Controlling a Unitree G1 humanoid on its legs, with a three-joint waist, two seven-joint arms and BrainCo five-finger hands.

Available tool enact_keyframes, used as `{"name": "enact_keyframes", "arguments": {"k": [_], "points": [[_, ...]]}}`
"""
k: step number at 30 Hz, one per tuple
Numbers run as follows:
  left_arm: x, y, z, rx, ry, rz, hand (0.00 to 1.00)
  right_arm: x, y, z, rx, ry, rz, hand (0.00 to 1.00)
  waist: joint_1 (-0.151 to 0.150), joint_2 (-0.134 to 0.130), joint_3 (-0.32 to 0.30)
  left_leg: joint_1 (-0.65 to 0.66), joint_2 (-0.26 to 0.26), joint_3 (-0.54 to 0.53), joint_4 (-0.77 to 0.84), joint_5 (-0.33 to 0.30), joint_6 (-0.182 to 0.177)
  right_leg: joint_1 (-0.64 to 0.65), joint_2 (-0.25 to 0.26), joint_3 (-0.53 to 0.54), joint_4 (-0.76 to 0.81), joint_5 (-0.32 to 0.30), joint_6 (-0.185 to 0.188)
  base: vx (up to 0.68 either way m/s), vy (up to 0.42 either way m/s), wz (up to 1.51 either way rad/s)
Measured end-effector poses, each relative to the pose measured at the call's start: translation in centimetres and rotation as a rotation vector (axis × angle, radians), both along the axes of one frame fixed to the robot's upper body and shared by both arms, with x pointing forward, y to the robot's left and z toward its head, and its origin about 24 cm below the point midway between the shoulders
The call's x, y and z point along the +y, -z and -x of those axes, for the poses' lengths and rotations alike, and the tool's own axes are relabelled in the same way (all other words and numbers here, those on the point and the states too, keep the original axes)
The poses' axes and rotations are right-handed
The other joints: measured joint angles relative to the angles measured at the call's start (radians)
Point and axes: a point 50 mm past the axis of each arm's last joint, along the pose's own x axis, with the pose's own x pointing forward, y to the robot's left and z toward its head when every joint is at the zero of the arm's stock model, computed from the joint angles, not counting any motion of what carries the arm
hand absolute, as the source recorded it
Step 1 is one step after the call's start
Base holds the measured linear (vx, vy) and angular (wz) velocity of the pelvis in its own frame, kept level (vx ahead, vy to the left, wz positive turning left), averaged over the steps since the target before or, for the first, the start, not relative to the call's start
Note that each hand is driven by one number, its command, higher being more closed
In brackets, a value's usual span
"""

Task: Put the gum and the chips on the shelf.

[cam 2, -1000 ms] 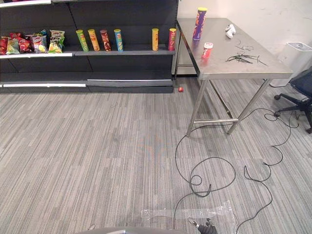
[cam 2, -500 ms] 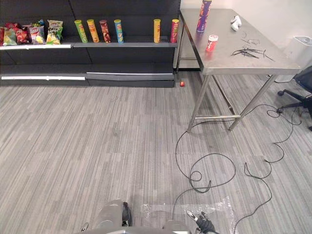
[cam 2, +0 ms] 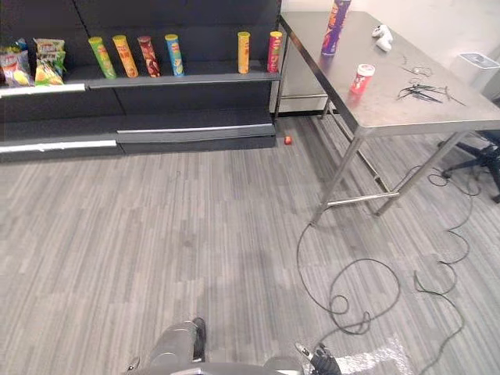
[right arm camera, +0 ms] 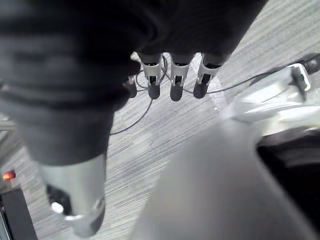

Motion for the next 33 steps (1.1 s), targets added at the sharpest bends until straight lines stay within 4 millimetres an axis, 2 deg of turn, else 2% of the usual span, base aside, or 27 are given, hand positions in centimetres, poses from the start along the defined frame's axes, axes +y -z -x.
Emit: {"name": "enact_keyframes", "arguments": {"k": [1,2,3,4,6,8,10,11,13,14,15,17,18,22,23,24,25,26,27,28,29,30,31,32,33], "points": [[-0.1,0.0,-0.1,-0.001,0.011,0.003,0.0,-0.1,0.0,0.1,0.001,0.005,0.01,0.0,-0.001,0.009,-0.006,0.025,-0.013,0.002,-0.019,-0.008,0.011,-0.016,-0.014,-0.008,0.032,0.072,-0.002,0.34,0.233,0.02],[-0.3,0.0,0.1,0.006,0.027,0.006,0.0,-0.7,-0.1,0.7,0.011,0.015,0.032,0.0,-0.006,0.039,-0.031,0.047,-0.023,0.005,-0.046,-0.021,0.03,-0.063,-0.018,-0.023,0.101,0.088,-0.012,0.28,0.207,0.01],[-0.2,0.0,-0.2,0.0,0.042,-0.003,0.0,-0.7,-0.1,0.7,0.008,0.043,0.032,0.0,-0.006,0.029,-0.039,0.065,-0.029,0.006,-0.08,-0.023,0.046,-0.128,-0.009,-0.071,0.164,-0.005,-0.033,0.28,0.192,0.03],[-0.1,0.0,-0.4,-0.005,0.051,-0.014,0.0,-0.6,-0.1,0.5,0.001,0.056,0.028,0.0,-0.005,0.035,-0.039,0.081,-0.029,0.006,-0.098,-0.019,0.056,-0.149,0.002,-0.102,0.179,-0.055,-0.044,0.23,0.096,-0.03],[0.2,-0.1,-0.8,-0.003,0.069,-0.032,0.0,-0.2,-0.1,0.6,-0.018,0.111,0.015,0.0,-0.006,0.026,-0.034,0.169,-0.017,0.002,-0.185,-0.011,0.071,-0.215,0.064,-0.253,0.137,-0.209,-0.043,0.38,0.04,-0.1],[0.1,-0.1,-1.0,-0.005,0.078,-0.035,0.0,-0.2,-0.1,0.6,-0.033,0.126,0.017,0.0,-0.011,0.03,-0.031,0.221,0.007,-0.003,-0.221,-0.019,0.063,-0.239,0.118,-0.312,0.043,-0.246,-0.051,0.27,-0.051,-0.02],[0.2,-0.2,-1.1,-0.007,0.08,-0.06,0.0,-0.2,-0.2,0.5,-0.052,0.127,0.026,0.0,-0.018,0.032,-0.028,0.264,0.043,-0.017,-0.249,-0.04,0.039,-0.291,0.176,-0.333,-0.135,-0.24,-0.047,0.3,-0.119,0.21],[0.3,-0.2,-1.3,-0.009,0.08,-0.072,0.0,-0.1,-0.3,0.5,-0.061,0.132,0.025,0.0,-0.026,0.032,-0.028,0.274,0.057,-0.035,-0.251,-0.054,0.024,-0.306,0.187,-0.328,-0.233,-0.218,-0.026,0.4,-0.236,0.53],[0.2,-0.3,-1.5,-0.022,0.068,-0.092,0.0,0.2,-0.3,0.7,-0.075,0.146,0.024,0.0,-0.025,0.03,-0.027,0.316,0.078,-0.08,-0.275,-0.087,-0.016,-0.33,0.176,-0.286,-0.486,-0.09,-0.014,0.49,-0.334,0.64],[0.2,-0.3,-1.5,-0.024,0.066,-0.094,0.0,0.2,-0.4,0.7,-0.082,0.148,0.025,0.0,-0.025,0.028,-0.027,0.326,0.082,-0.092,-0.278,-0.099,-0.026,-0.33,0.167,-0.283,-0.507,-0.027,-0.002,0.49,-0.345,0.63],[-0.3,-0.2,-1.5,-0.027,0.068,-0.083,0.0,-0.2,-0.5,0.8,-0.095,0.151,0.036,0.0,-0.024,0.031,-0.021,0.354,0.102,-0.109,-0.274,-0.113,-0.044,-0.312,0.184,-0.312,-0.489,0.026,-0.033,0.51,-0.324,0.44],[-1.3,-0.1,-1.5,-0.038,0.052,-0.058,0.0,-1.2,-1.0,-0.2,-0.144,0.146,0.065,0.0,-0.013,0.07,-0.014,0.354,0.127,-0.112,-0.234,-0.11,-0.043,-0.313,0.209,-0.342,-0.422,-0.041,-0.064,0.52,-0.286,0.36],[-1.5,-0.1,-1.4,-0.034,0.049,-0.054,0.0,-1.3,-1.1,-0.4,-0.151,0.143,0.067,0.0,-0.018,0.079,-0.017,0.371,0.137,-0.094,-0.229,-0.089,-0.043,-0.304,0.215,-0.37,-0.364,-0.096,-0.091,0.42,-0.207,0.38],[-1.3,-0.1,-1.7,-0.042,0.034,-0.062,0.0,-1.0,-1.0,-0.3,-0.138,0.154,0.05,0.0,-0.01,0.074,-0.027,0.413,0.152,-0.087,-0.181,-0.038,-0.052,-0.256,0.221,-0.388,-0.307,-0.206,-0.099,0.29,-0.164,0.1],[-1.1,-0.2,-1.8,-0.039,0.047,-0.071,0.0,-1.0,-1.1,-0.6,-0.143,0.152,0.047,0.0,-0.015,0.075,-0.03,0.366,0.159,-0.092,-0.062,-0.044,-0.06,-0.24,0.228,-0.388,-0.309,-0.234,-0.097,0.31,-0.18,0.03],[-1.2,-0.2,-2.0,-0.044,0.024,-0.066,0.0,-1.1,-1.2,-0.9,-0.15,0.15,0.044,0.0,-0.025,0.084,-0.032,0.254,0.173,-0.118,0.182,-0.031,-0.075,-0.215,0.241,-0.393,-0.312,-0.256,-0.1,0.27,-0.123,0.1],[-1.4,-0.2,-2.1,-0.051,-0.004,-0.059,0.0,-1.3,-1.3,-0.9,-0.153,0.151,0.047,0.0,-0.029,0.095,-0.034,0.196,0.186,-0.131,0.301,0.004,-0.096,-0.2,0.254,-0.398,-0.315,-0.266,-0.1,0.39,-0.079,0.06],[-1.8,-0.2,-2.1,-0.064,-0.051,-0.048,0.0,-1.6,-1.3,-0.6,-0.143,0.152,0.055,0.0,-0.027,0.115,-0.045,0.102,0.216,-0.17,0.484,0.145,-0.17,-0.154,0.286,-0.398,-0.332,-0.28,-0.107,0.36,-0.028,-0.12],[-1.9,-0.2,-2.1,-0.07,-0.088,-0.047,0.0,-1.5,-1.3,-0.5,-0.138,0.148,0.054,0.0,-0.02,0.107,-0.043,0.041,0.239,-0.175,0.638,0.283,-0.168,-0.087,0.314,-0.384,-0.376,-0.288,-0.121,0.37,-0.007,-0.2],[-1.6,-0.3,-2.1,-0.074,-0.101,-0.052,0.0,-1.4,-1.3,-0.6,-0.138,0.143,0.052,0.0,-0.018,0.107,-0.042,0.006,0.251,-0.167,0.706,0.254,-0.16,-0.059,0.32,-0.381,-0.387,-0.291,-0.13,0.36,0.023,-0.23],[-1.3,-0.4,-2.2,-0.077,-0.108,-0.061,0.0,-1.2,-1.2,-0.7,-0.132,0.133,0.045,0.0,-0.019,0.101,-0.042,-0.059,0.252,-0.143,0.788,0.162,-0.139,-0.013,0.323,-0.371,-0.407,-0.303,-0.132,0.42,0.035,-0.38],[-1.4,-0.4,-2.4,-0.09,-0.108,-0.065,0.0,-1.1,-1.2,-0.6,-0.127,0.125,0.04,0.0,-0.012,0.091,-0.045,-0.112,0.253,-0.094,0.771,0.073,-0.103,0.028,0.318,-0.351,-0.436,-0.303,-0.125,0.41,0.052,-0.48],[-1.4,-0.5,-2.5,-0.099,-0.11,-0.072,0.0,-1.0,-1.2,-0.7,-0.13,0.123,0.037,0.0,-0.003,0.086,-0.045,-0.133,0.254,-0.07,0.733,0.034,-0.081,0.042,0.312,-0.341,-0.446,-0.295,-0.111,0.38,0.097,-0.67],[-1.1,-0.6,-2.7,-0.114,-0.111,-0.085,0.0,-0.7,-1.2,-0.9,-0.133,0.122,0.03,0.0,0.008,0.074,-0.045,-0.157,0.245,-0.023,0.604,-0.017,-0.057,0.064,0.29,-0.321,-0.454,-0.295,-0.101,0.42,0.156,-0.62],[-0.9,-0.6,-2.7,-0.122,-0.124,-0.088,0.0,-0.3,-1.1,-1.1,-0.136,0.122,0.02,0.0,0.011,0.061,-0.044,-0.158,0.229,0.008,0.465,-0.031,-0.046,0.085,0.268,-0.305,-0.462,-0.299,-0.088,0.53,0.225,-0.79]]}}
